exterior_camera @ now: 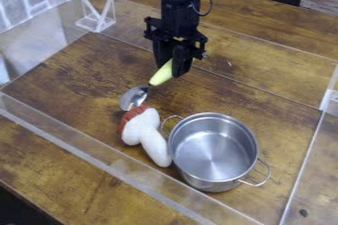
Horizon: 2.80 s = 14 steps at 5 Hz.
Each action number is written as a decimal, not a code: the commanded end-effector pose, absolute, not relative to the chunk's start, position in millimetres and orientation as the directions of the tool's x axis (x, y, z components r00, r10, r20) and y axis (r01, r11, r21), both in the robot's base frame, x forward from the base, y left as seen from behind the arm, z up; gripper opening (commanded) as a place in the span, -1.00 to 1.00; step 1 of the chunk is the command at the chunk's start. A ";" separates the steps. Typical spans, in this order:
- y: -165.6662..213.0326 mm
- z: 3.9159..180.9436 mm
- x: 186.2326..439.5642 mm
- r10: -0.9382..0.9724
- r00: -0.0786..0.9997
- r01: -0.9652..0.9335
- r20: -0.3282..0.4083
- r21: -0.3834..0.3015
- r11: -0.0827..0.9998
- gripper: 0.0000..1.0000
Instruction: Move the green spoon to the right
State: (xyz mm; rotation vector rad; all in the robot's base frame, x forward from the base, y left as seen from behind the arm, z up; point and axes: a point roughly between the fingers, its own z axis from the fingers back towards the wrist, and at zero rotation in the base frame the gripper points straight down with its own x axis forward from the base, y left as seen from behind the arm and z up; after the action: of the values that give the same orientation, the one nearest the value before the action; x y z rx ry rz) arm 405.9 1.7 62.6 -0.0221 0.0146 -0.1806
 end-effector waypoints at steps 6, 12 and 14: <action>-10.3 80.7 402.9 -0.218 0.976 0.218 0.016 -0.039 0.975 -1.00; -11.7 76.9 399.8 -0.229 0.973 0.227 -0.024 -0.057 0.972 -1.00; -60.1 92.3 420.7 -0.287 0.958 0.287 -0.023 -0.008 0.958 -1.00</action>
State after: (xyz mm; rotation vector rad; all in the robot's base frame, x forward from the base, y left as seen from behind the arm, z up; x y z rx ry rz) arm 415.9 -54.3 63.0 -0.0122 0.1045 -0.2801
